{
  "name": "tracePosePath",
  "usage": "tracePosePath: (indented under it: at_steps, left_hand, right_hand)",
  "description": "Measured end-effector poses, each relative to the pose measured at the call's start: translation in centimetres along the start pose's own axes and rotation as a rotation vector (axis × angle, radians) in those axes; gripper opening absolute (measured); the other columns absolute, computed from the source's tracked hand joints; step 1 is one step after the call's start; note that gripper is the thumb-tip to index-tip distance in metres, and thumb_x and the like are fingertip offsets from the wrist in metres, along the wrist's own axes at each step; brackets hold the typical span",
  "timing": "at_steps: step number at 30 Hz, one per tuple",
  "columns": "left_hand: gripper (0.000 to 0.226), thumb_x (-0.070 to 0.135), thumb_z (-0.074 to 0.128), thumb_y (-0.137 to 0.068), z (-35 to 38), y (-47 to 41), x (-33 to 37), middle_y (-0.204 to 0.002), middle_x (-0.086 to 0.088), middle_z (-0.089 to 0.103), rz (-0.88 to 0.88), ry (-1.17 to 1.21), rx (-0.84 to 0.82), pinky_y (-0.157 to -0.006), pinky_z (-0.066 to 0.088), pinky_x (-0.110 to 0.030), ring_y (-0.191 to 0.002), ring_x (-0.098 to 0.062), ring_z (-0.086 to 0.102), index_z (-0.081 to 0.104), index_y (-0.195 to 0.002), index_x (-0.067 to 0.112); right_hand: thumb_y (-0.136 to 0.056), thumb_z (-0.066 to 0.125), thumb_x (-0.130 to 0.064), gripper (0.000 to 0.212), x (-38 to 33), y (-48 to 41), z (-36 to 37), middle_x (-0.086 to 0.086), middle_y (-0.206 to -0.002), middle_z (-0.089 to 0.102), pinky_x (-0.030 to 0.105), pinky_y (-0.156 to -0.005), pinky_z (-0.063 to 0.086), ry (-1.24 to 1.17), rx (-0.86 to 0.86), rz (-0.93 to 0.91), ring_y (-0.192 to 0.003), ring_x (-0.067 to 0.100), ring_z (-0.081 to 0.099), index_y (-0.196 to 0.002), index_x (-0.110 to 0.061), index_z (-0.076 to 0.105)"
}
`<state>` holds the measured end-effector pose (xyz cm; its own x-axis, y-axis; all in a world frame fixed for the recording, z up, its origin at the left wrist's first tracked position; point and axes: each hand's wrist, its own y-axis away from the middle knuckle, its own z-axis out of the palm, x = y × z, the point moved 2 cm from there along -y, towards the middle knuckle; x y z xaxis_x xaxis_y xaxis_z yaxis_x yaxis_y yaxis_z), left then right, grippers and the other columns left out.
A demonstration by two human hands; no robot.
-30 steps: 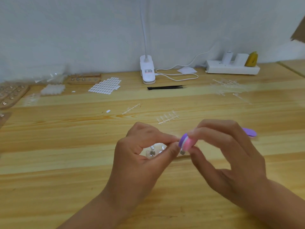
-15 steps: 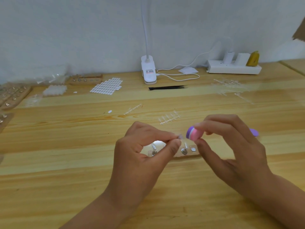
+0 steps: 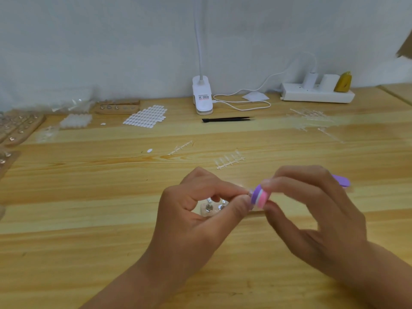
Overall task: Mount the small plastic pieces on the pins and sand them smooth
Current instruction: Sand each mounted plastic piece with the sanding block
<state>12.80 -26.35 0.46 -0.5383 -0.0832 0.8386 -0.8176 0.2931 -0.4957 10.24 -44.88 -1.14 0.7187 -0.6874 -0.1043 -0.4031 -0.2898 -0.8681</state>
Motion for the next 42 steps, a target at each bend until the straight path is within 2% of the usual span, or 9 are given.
tracePosePath:
  at_steps: [4, 6, 9, 12, 16, 22, 26, 38, 42]
  left_hand:
    - [0.010, 0.028, 0.072, -0.077, -0.1, 0.1, -0.3, -0.077, 0.004, 0.071, -0.044, 0.087, -0.031, -0.074, 0.046, -0.022, -0.076, -0.019, 0.063, 0.078, -0.077, 0.020]
    - [0.015, 0.030, 0.071, -0.079, 0.0, 0.2, -0.4, -0.078, -0.002, 0.070, -0.052, 0.104, -0.051, -0.072, 0.047, -0.022, -0.075, -0.017, 0.064, 0.077, -0.078, 0.017]
    - [0.018, 0.030, 0.067, -0.081, 0.0, 0.2, -0.6, -0.077, -0.001, 0.070, -0.078, 0.126, -0.063, -0.074, 0.050, -0.027, -0.076, -0.017, 0.066, 0.076, -0.076, 0.015]
    - [0.020, 0.029, 0.063, -0.084, 0.0, 0.1, -1.0, -0.070, 0.000, 0.070, -0.122, 0.185, -0.058, -0.078, 0.052, -0.030, -0.076, -0.016, 0.067, 0.074, -0.079, 0.013]
    - [0.022, 0.030, 0.060, -0.089, 0.5, 0.1, -1.2, -0.070, -0.003, 0.070, -0.157, 0.233, -0.126, -0.084, 0.053, -0.049, -0.075, -0.023, 0.067, 0.072, -0.088, 0.012]
    - [0.020, 0.028, 0.056, -0.092, 0.4, -0.1, -1.4, -0.072, 0.001, 0.069, -0.155, 0.217, -0.131, -0.081, 0.050, -0.027, -0.077, -0.015, 0.066, 0.070, -0.089, 0.015]
    - [0.022, 0.027, 0.055, -0.093, 0.6, -0.1, -1.5, -0.077, -0.003, 0.071, -0.159, 0.221, -0.157, -0.080, 0.054, -0.032, -0.080, -0.018, 0.068, 0.071, -0.092, 0.013]
    - [0.021, 0.013, 0.052, -0.097, 0.6, 0.2, -1.0, -0.079, -0.001, 0.074, -0.116, 0.148, -0.181, -0.083, 0.049, -0.020, -0.086, -0.015, 0.070, 0.071, -0.091, 0.007]
    - [0.021, 0.023, 0.053, -0.099, 0.8, 0.3, -0.7, -0.083, 0.006, 0.074, -0.072, 0.041, -0.184, -0.079, 0.053, -0.029, -0.088, -0.016, 0.070, 0.072, -0.096, 0.014]
  right_hand:
    - [-0.096, 0.061, -0.012, 0.032, 0.4, -0.2, -0.5, -0.014, -0.115, 0.053, 0.011, -0.100, 0.036, 0.013, 0.032, 0.031, -0.116, -0.007, 0.049, -0.126, -0.020, 0.052]
    - [-0.098, 0.060, -0.014, 0.031, -0.4, -0.1, -0.4, -0.009, -0.118, 0.053, 0.013, -0.100, 0.037, -0.036, 0.021, -0.031, -0.115, -0.004, 0.051, -0.124, -0.029, 0.052]
    - [-0.097, 0.060, -0.009, 0.029, 0.3, 0.2, -0.1, -0.002, -0.115, 0.055, 0.017, -0.098, 0.040, -0.015, -0.011, -0.020, -0.110, 0.006, 0.055, -0.123, -0.021, 0.057]
    - [-0.098, 0.057, -0.009, 0.032, 1.1, 0.0, -0.2, -0.013, -0.114, 0.052, 0.015, -0.100, 0.037, 0.014, 0.012, 0.075, -0.115, 0.000, 0.051, -0.128, -0.019, 0.053]
    - [-0.100, 0.056, -0.013, 0.028, -0.2, 0.1, 0.1, -0.010, -0.118, 0.050, 0.018, -0.101, 0.039, -0.052, 0.002, -0.030, -0.117, 0.002, 0.052, -0.127, -0.021, 0.054]
    - [-0.096, 0.056, -0.008, 0.032, 0.9, -0.1, 0.2, -0.007, -0.118, 0.051, 0.015, -0.102, 0.037, -0.030, -0.027, 0.065, -0.119, 0.001, 0.050, -0.127, -0.016, 0.051]
    - [-0.099, 0.056, -0.009, 0.027, -0.1, 0.3, 0.4, 0.000, -0.117, 0.053, 0.019, -0.101, 0.042, -0.077, -0.036, -0.022, -0.114, 0.008, 0.055, -0.125, -0.013, 0.054]
    - [-0.093, 0.060, -0.005, 0.033, 1.0, 0.1, 0.2, -0.007, -0.119, 0.049, 0.014, -0.102, 0.036, -0.027, -0.046, 0.020, -0.120, -0.004, 0.047, -0.124, -0.015, 0.053]
    - [-0.094, 0.062, -0.007, 0.032, 0.1, 0.2, 0.4, 0.000, -0.115, 0.052, 0.015, -0.099, 0.040, -0.062, -0.017, -0.045, -0.112, 0.007, 0.054, -0.123, -0.014, 0.054]
